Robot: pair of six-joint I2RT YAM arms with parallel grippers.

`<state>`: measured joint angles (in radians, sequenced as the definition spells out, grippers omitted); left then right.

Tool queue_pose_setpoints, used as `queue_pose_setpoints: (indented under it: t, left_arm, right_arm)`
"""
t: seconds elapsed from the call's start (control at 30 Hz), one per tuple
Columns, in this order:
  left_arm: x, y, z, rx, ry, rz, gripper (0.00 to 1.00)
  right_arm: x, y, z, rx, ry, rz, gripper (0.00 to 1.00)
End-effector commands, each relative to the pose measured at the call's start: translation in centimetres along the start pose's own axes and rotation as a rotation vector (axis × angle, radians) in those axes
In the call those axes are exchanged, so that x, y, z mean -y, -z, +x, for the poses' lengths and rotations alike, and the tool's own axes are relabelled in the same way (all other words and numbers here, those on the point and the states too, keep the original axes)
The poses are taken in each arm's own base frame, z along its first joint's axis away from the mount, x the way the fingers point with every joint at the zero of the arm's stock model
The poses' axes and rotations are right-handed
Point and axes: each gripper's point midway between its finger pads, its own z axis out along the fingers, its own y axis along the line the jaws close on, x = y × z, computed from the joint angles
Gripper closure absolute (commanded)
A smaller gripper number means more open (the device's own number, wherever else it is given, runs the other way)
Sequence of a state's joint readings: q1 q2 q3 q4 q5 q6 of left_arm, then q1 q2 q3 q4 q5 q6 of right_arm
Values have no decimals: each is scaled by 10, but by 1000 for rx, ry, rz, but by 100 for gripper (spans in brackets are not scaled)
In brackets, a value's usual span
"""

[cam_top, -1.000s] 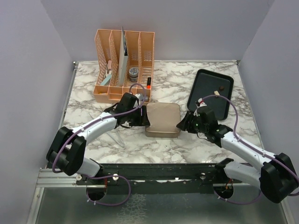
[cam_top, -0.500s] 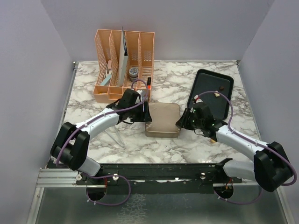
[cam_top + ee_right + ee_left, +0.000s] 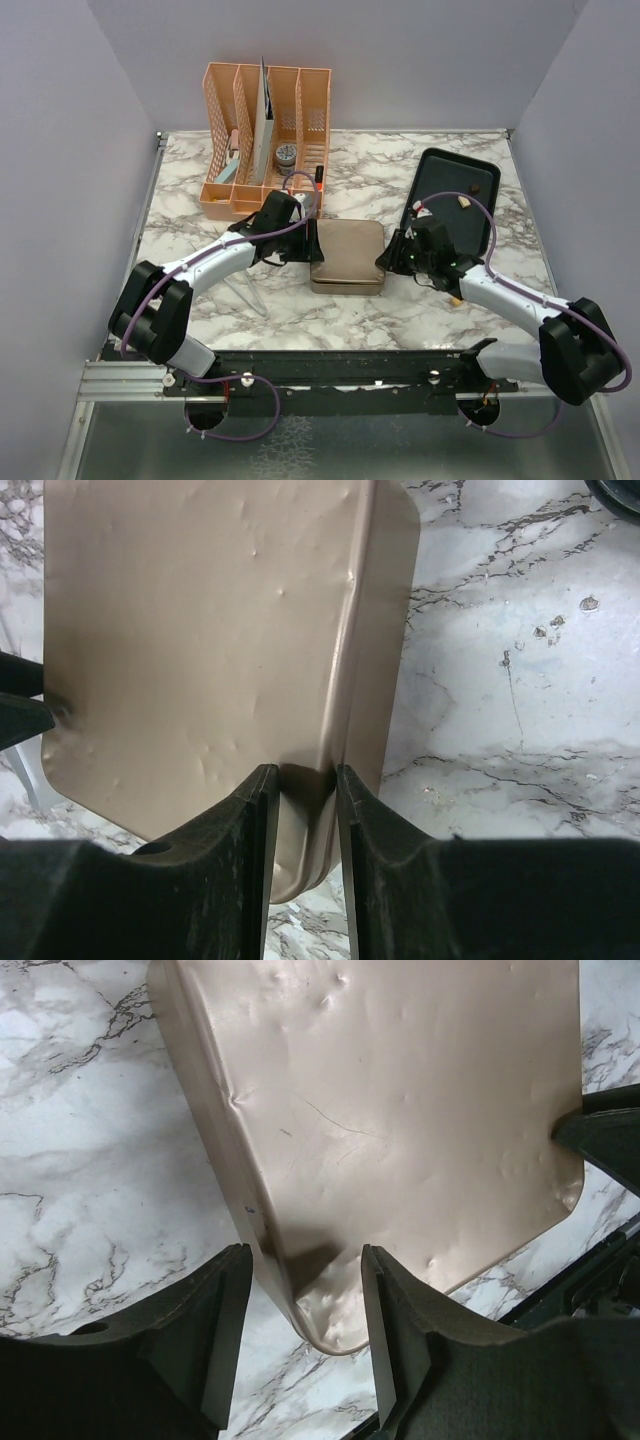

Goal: Pack the chocolate
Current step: Close the box lid on the packing box.

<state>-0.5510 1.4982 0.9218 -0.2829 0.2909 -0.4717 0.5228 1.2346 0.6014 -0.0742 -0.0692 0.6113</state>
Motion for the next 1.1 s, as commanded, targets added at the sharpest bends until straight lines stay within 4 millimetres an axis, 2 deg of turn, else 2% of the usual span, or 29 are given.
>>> queue_pose_setpoints:
  t: [0.0, 0.4, 0.57, 0.8, 0.97, 1.07]
  left_arm:
    - [1, 2, 5, -18, -8, 11, 48]
    - [8, 16, 29, -58, 22, 64, 49]
    - [14, 22, 29, -52, 26, 81, 49]
    - [30, 28, 34, -66, 52, 159, 49]
    - [29, 29, 43, -75, 60, 150, 49]
    - [34, 32, 40, -63, 37, 160, 48]
  right_arm:
    - [0, -3, -4, 16, 15, 12, 68]
    - [3, 4, 17, -34, 27, -23, 63]
    - [5, 2, 24, -55, 33, -27, 63]
    - [5, 3, 23, -54, 31, -29, 60]
    - [5, 6, 24, -54, 50, -35, 65]
    - [5, 8, 32, -80, 74, -54, 67]
